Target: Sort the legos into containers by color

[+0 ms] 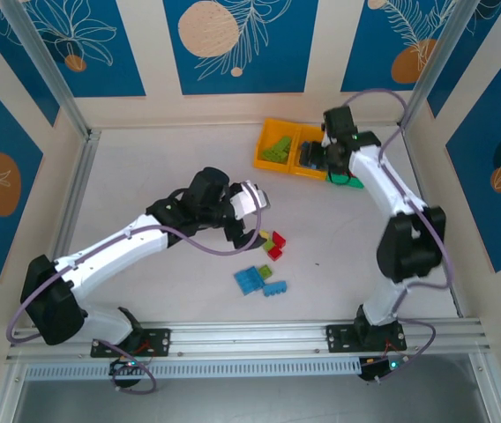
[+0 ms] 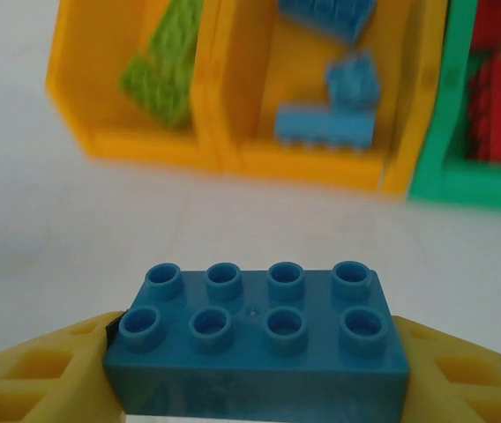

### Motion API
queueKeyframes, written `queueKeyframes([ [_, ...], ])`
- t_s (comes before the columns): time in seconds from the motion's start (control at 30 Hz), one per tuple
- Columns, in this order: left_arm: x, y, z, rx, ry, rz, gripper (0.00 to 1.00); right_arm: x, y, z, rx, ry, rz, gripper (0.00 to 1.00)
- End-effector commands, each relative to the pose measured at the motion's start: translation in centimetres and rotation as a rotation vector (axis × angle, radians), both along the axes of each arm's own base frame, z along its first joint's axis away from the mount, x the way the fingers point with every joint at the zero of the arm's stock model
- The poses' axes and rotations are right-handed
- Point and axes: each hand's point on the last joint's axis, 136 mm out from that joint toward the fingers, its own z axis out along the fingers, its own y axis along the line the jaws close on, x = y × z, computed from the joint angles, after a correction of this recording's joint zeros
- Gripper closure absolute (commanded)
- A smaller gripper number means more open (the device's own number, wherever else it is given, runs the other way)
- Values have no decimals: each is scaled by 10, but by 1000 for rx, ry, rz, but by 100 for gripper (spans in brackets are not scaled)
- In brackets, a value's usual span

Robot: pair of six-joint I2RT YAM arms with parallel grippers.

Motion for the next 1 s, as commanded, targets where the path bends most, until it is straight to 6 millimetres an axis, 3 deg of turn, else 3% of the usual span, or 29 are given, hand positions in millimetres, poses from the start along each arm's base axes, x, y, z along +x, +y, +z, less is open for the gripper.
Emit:
queueKeyframes([
  [0.0,9,-3,13,-38,3,87,0,38,-17,-29,-48,71,-39,52],
  [0.1,9,3,14,-41,8,139,0,68,-19,-35,-44,93,-47,50],
  [0.17,10,7,16,-50,5,170,0,80,-14,-39,-37,107,-20,43],
  [0.27,10,10,16,-62,12,200,0,89,-11,-33,-10,100,-15,32],
  [0.37,12,12,14,-58,22,223,0,88,-11,-24,7,90,-17,27],
  [0.6,17,8,5,-40,64,242,0,67,-10,10,34,77,15,24],
  [0.77,18,3,4,-46,77,235,0,48,-10,34,106,56,42,15],
  [0.97,16,4,3,-42,76,230,0,4,-3,48,138,74,86,14],
])
